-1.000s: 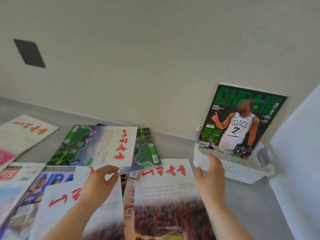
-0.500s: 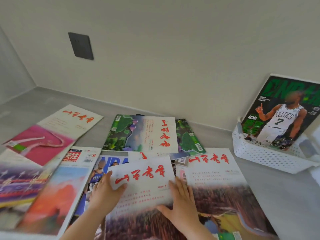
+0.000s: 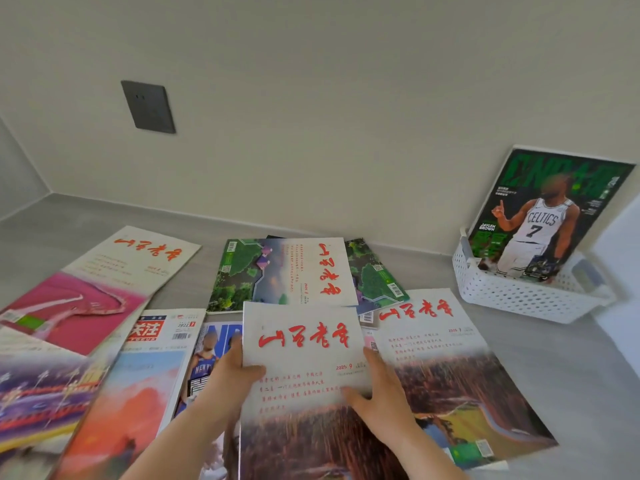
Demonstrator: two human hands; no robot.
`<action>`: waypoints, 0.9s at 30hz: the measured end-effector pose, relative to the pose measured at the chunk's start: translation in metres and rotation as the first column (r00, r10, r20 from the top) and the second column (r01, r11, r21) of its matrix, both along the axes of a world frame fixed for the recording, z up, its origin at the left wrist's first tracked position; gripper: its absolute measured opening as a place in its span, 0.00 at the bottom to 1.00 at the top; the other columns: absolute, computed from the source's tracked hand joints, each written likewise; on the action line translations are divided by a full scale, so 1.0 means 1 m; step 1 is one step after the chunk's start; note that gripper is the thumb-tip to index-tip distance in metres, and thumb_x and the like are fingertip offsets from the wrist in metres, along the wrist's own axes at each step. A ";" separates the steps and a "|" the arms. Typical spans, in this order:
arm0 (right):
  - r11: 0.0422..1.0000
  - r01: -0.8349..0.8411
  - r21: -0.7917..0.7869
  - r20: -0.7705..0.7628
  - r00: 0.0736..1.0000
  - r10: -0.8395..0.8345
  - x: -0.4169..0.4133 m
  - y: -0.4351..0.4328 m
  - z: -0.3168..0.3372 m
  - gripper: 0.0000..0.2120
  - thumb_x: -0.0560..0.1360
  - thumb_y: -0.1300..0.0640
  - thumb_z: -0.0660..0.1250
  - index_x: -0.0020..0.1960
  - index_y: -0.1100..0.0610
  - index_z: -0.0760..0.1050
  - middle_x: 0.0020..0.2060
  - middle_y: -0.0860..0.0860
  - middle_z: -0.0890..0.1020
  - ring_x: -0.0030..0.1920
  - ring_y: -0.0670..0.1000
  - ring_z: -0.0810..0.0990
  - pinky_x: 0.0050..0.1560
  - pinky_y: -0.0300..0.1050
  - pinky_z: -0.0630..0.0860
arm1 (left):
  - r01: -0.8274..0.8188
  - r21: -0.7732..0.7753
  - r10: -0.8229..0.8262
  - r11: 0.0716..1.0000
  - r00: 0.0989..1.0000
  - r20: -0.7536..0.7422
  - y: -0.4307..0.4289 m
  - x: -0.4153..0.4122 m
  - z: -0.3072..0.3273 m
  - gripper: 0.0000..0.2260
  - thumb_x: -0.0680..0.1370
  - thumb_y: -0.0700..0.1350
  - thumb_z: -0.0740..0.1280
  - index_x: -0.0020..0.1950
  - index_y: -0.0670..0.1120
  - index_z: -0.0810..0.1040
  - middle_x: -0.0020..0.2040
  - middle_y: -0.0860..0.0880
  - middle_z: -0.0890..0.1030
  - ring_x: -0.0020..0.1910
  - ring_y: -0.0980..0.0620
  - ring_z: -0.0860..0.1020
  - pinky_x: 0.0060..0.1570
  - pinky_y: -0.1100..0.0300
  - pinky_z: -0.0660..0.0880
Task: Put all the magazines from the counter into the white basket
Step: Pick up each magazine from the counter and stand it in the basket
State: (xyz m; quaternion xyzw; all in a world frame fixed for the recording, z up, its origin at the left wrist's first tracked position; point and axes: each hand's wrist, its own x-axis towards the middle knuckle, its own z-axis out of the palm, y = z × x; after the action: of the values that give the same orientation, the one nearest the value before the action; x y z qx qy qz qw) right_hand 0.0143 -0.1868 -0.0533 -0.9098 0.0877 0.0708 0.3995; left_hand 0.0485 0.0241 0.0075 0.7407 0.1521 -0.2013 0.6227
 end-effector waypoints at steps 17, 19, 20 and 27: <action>0.855 0.249 0.455 0.192 0.910 -0.367 -0.005 -0.136 0.153 0.12 0.72 0.63 0.65 0.38 0.46 0.75 0.37 0.42 0.81 0.37 0.42 0.80 0.36 0.36 0.78 | 0.041 0.081 -0.084 0.996 0.747 0.660 -0.124 0.024 0.120 0.08 0.76 0.38 0.61 0.53 0.47 0.72 0.42 0.55 0.78 0.41 0.54 0.77 0.38 0.61 0.73; 0.888 0.256 0.382 0.315 0.867 -0.386 -0.001 -0.163 0.171 0.11 0.72 0.62 0.66 0.38 0.46 0.74 0.36 0.38 0.78 0.33 0.35 0.77 0.29 0.28 0.73 | -0.003 0.126 -0.088 0.992 0.697 0.711 -0.153 0.032 0.135 0.09 0.75 0.38 0.62 0.55 0.44 0.74 0.46 0.51 0.78 0.45 0.49 0.77 0.42 0.57 0.75; 0.897 0.266 0.352 0.371 0.840 -0.395 0.002 -0.177 0.180 0.09 0.72 0.62 0.66 0.40 0.47 0.75 0.37 0.39 0.78 0.33 0.35 0.75 0.30 0.28 0.71 | -0.006 0.141 -0.100 0.990 0.674 0.732 -0.167 0.037 0.143 0.10 0.75 0.38 0.63 0.56 0.43 0.75 0.46 0.51 0.78 0.46 0.48 0.77 0.43 0.57 0.75; 0.864 0.395 0.313 0.614 0.609 -0.501 0.027 -0.283 0.224 0.07 0.71 0.64 0.65 0.48 0.58 0.79 0.41 0.48 0.79 0.40 0.46 0.76 0.30 0.23 0.69 | 0.054 0.298 -0.273 0.953 0.578 0.769 -0.271 0.082 0.184 0.10 0.75 0.41 0.64 0.55 0.42 0.78 0.45 0.49 0.78 0.37 0.51 0.75 0.41 0.58 0.75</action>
State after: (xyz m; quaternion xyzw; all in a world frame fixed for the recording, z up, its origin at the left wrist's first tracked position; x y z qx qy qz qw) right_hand 0.0412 -0.4696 0.1708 -0.7879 0.1557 -0.3615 0.4735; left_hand 0.1306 -0.2466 0.1912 0.8321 -0.1906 0.1168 0.5076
